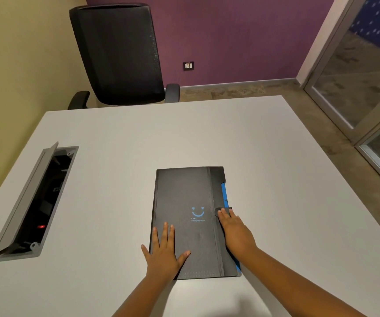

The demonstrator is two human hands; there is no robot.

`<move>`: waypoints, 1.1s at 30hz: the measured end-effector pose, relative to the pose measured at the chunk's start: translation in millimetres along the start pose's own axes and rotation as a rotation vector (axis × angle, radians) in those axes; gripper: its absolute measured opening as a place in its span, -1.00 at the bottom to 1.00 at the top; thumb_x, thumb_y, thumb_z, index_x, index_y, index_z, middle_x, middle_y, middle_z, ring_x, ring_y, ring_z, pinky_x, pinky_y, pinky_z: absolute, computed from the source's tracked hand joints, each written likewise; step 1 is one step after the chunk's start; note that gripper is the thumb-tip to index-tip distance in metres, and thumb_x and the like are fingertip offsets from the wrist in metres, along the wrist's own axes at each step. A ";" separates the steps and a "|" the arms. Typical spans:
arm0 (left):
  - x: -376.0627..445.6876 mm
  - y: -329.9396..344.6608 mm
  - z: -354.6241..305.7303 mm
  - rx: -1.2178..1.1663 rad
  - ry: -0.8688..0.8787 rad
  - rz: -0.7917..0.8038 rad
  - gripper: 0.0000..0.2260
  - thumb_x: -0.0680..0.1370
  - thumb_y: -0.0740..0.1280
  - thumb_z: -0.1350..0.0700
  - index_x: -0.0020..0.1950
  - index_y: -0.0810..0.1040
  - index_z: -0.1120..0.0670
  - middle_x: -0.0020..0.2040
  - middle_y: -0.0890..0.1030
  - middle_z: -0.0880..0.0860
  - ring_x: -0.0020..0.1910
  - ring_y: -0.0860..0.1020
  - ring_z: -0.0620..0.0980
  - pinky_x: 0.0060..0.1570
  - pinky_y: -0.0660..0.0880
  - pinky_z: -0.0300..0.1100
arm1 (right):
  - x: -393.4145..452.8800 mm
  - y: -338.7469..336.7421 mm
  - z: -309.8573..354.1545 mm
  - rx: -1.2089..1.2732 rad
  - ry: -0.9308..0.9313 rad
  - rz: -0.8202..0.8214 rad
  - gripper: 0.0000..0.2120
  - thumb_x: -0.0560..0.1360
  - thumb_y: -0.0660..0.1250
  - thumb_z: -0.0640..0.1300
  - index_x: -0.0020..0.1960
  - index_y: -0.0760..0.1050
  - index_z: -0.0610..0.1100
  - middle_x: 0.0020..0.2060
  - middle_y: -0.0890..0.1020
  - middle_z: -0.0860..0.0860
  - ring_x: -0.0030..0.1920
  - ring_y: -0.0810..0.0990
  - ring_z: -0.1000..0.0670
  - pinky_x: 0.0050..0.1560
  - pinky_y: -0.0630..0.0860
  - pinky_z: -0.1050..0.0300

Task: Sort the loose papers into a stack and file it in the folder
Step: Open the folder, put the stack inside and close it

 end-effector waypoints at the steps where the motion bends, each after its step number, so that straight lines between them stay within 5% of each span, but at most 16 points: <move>1: 0.0 -0.2 -0.2 0.004 -0.003 0.000 0.10 0.00 -0.59 -0.50 0.48 -0.32 -0.04 0.53 -0.30 -0.04 0.50 -0.32 0.10 0.39 -0.08 0.32 | 1.3 -1.0 0.9 0.003 0.015 0.004 -0.28 0.51 0.06 -0.48 0.54 -0.13 -0.09 0.55 -0.07 -0.07 0.55 -0.08 -0.08 0.54 0.00 0.04; 16: -2.5 -4.5 -2.1 -0.006 -0.025 0.017 0.09 0.04 -0.56 -0.51 0.47 -0.34 0.03 0.53 -0.30 -0.02 0.50 -0.31 0.10 0.39 -0.08 0.31 | 6.0 -17.1 1.6 -0.012 0.070 0.169 -0.40 0.58 0.10 -0.34 0.54 -0.01 -0.03 0.54 0.01 -0.09 0.52 0.04 -0.18 0.49 0.06 -0.03; 19: -8.8 -13.1 1.6 -0.076 -0.039 -0.042 -0.23 0.44 -0.12 -0.40 0.52 -0.17 0.00 0.55 -0.23 0.02 0.52 -0.21 0.11 0.41 0.00 0.25 | 3.8 -25.6 -3.6 0.228 0.043 0.162 -0.44 0.55 0.14 -0.35 0.50 0.16 -0.06 0.50 0.21 -0.10 0.46 0.25 -0.12 0.41 0.22 0.08; 22: -22.8 -29.4 23.1 -0.265 -0.223 -0.241 -0.38 0.50 0.25 -0.09 0.47 0.14 0.10 0.53 0.10 0.13 0.45 0.17 0.19 0.32 0.30 0.13 | -16.0 -30.3 -31.2 0.425 0.223 -0.028 -0.59 0.56 0.17 -0.28 0.41 0.31 -0.17 0.34 0.45 -0.14 0.27 0.48 -0.11 0.24 0.40 0.12; 24: -28.1 -30.2 34.0 -0.444 -0.331 -0.259 -0.48 0.49 0.30 0.01 0.38 0.28 0.17 0.39 0.33 0.18 0.30 0.35 0.20 0.18 0.41 0.09 | -29.7 -19.2 -43.4 0.471 0.360 -0.039 -0.67 0.56 0.17 -0.24 0.32 0.39 -0.21 0.24 0.52 -0.13 0.19 0.53 -0.10 0.17 0.41 0.14; 26: -26.4 -31.9 33.6 -0.597 -0.378 -0.231 -0.55 0.48 0.31 0.07 0.31 0.35 0.21 0.27 0.42 0.21 0.22 0.39 0.23 0.13 0.41 0.08 | -35.6 -7.8 -41.8 0.538 0.413 0.029 -0.87 0.53 0.21 -0.24 -0.03 0.52 -0.11 -0.08 0.58 -0.08 -0.07 0.56 -0.02 0.00 0.39 0.17; 28: -22.7 -36.1 35.6 -0.700 -0.422 -0.220 -0.56 0.48 0.32 0.07 0.28 0.37 0.24 0.21 0.47 0.22 0.18 0.42 0.24 0.11 0.42 0.06 | -33.5 -3.9 -36.5 0.622 0.443 0.075 -0.73 0.49 0.25 -0.23 -0.38 0.35 -0.09 -0.37 0.45 -0.06 -0.35 0.42 0.00 -0.18 0.32 0.19; 31: -13.8 -40.8 49.9 -0.886 -0.490 -0.142 -0.53 0.50 0.31 0.02 0.31 0.32 0.25 0.20 0.49 0.19 0.19 0.46 0.22 0.12 0.41 -0.04 | -35.5 5.6 -29.9 0.911 0.521 0.199 -0.83 0.52 0.29 -0.20 -0.21 0.48 -0.26 -0.29 0.51 -0.19 -0.28 0.48 -0.11 -0.20 0.43 0.08; 33: -6.6 -44.3 62.1 -1.056 -0.459 -0.043 -0.71 0.50 0.32 -0.03 0.02 0.45 0.19 -0.05 0.48 0.13 -0.03 0.52 0.16 -0.05 0.43 -0.10 | -35.7 6.0 -28.3 1.063 0.535 0.234 -0.86 0.54 0.23 -0.28 0.01 0.48 -0.35 -0.20 0.55 -0.22 -0.26 0.55 -0.13 -0.18 0.56 0.04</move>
Point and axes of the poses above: each hand's wrist, its own x-axis towards the middle knuckle, its own y-axis out of the palm, z = x × y, the point moved 7 cm from there along x, towards the middle knuckle
